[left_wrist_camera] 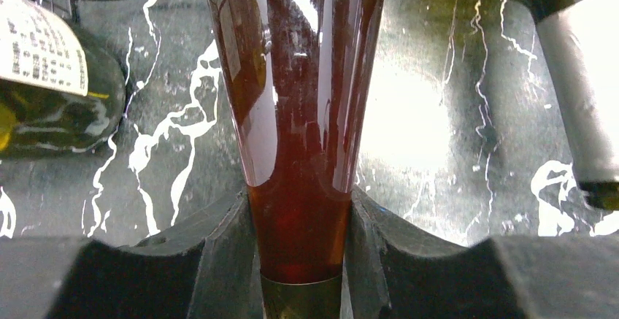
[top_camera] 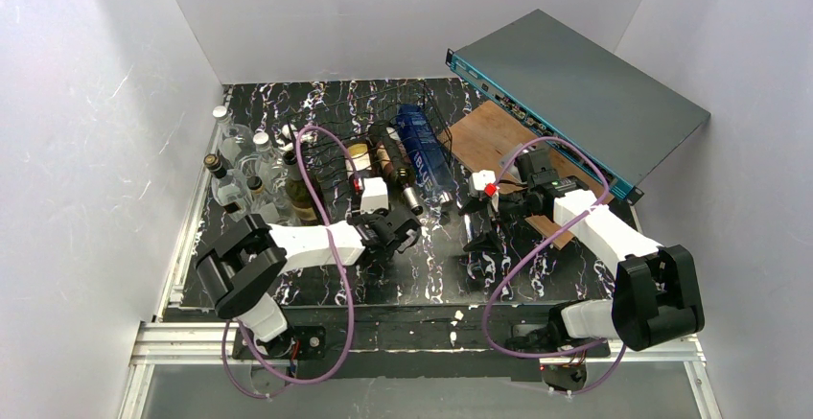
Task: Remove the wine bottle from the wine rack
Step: Pick up the wine bottle from the wine rack.
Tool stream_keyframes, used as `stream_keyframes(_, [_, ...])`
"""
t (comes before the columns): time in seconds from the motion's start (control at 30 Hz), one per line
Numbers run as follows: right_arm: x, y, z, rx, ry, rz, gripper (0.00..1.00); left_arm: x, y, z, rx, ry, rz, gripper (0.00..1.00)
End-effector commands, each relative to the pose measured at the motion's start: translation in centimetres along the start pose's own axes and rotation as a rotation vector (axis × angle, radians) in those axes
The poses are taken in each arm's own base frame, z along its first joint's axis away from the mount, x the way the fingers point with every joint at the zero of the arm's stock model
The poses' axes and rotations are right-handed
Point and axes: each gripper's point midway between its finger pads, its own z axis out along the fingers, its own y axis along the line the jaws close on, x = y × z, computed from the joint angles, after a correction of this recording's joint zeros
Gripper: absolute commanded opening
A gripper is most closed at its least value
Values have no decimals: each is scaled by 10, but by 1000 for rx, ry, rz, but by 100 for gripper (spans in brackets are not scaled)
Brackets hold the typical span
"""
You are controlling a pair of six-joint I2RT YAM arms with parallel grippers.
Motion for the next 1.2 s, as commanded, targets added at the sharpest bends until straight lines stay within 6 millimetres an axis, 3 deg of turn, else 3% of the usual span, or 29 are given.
stream_keyframes(0.0, [-9,-4,-3,4,-11,-28,98,-51,19,-27,-75,-219,-142,0])
stream_keyframes(0.33, [-8,-3,-3,6,-9,-33,98,-46,26,-59,-28,-245,-149,0])
stream_keyframes(0.77, [-8,-3,-3,6,-8,-38,98,-38,47,-126,131,-252,-154,0])
stream_keyframes(1.17, [-7,-3,-3,5,-6,-34,100,-32,55,-142,177,-204,-178,0])
